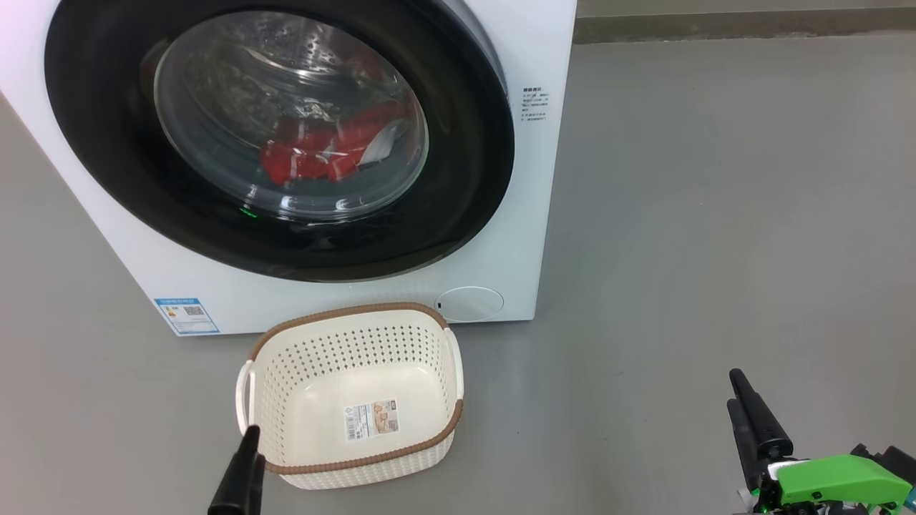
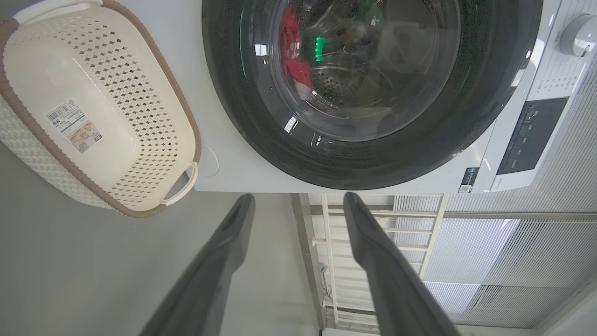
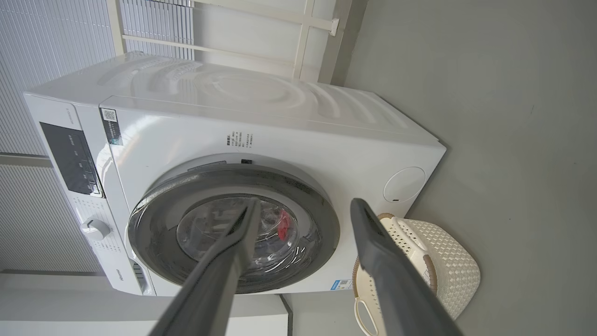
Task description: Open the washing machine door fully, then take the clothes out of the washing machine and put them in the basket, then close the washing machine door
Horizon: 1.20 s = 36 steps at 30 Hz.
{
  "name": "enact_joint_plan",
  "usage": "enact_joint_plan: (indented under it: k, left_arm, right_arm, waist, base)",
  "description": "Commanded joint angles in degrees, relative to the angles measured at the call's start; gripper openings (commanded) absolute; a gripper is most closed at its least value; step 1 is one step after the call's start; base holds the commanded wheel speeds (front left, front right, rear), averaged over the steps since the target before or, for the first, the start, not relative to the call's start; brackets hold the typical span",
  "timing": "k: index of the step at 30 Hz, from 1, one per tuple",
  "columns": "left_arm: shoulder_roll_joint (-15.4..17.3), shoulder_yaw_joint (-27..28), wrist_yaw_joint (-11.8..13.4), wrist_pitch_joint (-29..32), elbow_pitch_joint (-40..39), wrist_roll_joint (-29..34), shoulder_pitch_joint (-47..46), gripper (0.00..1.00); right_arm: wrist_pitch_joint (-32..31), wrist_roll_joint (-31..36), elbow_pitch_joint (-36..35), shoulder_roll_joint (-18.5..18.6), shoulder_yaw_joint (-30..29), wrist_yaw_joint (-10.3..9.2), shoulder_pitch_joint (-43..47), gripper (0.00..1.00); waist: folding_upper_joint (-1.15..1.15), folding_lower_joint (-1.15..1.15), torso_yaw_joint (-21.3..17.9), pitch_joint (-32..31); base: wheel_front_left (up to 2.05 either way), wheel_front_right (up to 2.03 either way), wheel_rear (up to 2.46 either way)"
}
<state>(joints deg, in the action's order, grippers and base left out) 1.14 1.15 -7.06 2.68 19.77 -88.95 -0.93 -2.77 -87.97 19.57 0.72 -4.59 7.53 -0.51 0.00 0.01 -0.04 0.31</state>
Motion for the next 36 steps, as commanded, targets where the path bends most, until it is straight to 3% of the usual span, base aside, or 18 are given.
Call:
enact_joint_plan:
  k: [1, 36]
  left_arm:
    - [1.1, 0.3, -0.1, -0.8, -2.0, 1.9, -2.9, 1.00]
    - [1.0, -1.0, -0.2, -6.5, -5.3, 29.4, -6.0, 1.00]
  right_arm:
    - [0.8, 1.8, -1.8, 0.9, 0.7, -0.01, -2.6, 1.00]
    - [6.6, 27.8, -4.3, 1.3, 3.9, -0.02, -5.5, 1.00]
  waist:
    - [0.00, -0.01, 0.0, 0.0]
    - [0.00, -0.01, -0.2, 0.4]
  base:
    - [0.00, 0.00, 0.00]
    - [0.00, 0.00, 0.00]
